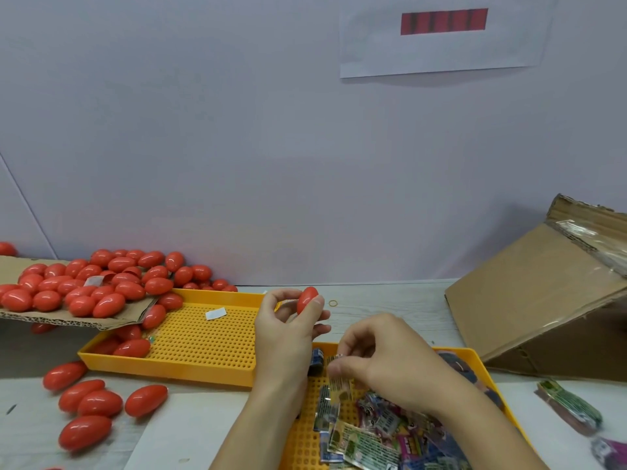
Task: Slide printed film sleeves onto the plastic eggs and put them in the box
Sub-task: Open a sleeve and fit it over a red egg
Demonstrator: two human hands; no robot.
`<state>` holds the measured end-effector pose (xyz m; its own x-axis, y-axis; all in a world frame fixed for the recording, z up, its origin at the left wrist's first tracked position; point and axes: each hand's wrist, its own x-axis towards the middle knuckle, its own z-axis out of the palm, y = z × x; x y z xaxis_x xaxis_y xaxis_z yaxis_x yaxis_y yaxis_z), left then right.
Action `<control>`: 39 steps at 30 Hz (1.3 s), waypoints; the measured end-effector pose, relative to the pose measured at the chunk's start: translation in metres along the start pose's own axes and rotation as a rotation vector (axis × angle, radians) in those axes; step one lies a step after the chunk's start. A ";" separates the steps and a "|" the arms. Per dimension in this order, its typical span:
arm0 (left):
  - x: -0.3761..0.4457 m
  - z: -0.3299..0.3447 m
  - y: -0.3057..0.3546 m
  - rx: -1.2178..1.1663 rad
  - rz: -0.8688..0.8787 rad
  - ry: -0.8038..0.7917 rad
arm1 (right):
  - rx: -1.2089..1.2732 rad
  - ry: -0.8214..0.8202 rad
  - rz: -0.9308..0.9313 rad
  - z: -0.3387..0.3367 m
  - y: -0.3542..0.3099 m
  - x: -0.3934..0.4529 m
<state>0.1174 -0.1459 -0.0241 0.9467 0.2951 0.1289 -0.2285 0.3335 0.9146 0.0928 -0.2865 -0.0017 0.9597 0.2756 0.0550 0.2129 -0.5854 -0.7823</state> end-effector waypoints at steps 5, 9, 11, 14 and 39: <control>-0.003 0.002 0.001 0.042 -0.074 -0.146 | 0.154 0.221 0.014 -0.004 0.005 0.002; -0.005 0.004 0.002 0.084 -0.132 -0.245 | 0.327 0.356 0.050 -0.006 0.008 0.003; -0.005 0.004 0.000 0.126 -0.147 -0.280 | 0.375 0.372 0.066 -0.006 0.009 0.003; -0.006 0.004 -0.001 0.157 -0.162 -0.357 | 0.419 0.380 0.073 -0.006 0.010 0.003; -0.008 0.001 -0.002 0.332 -0.003 -0.247 | 0.656 0.284 -0.083 -0.008 0.011 0.004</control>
<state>0.1102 -0.1496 -0.0262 0.9825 0.0576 0.1774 -0.1785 0.0150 0.9838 0.1004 -0.2980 -0.0046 0.9748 0.0379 0.2200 0.2189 0.0325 -0.9752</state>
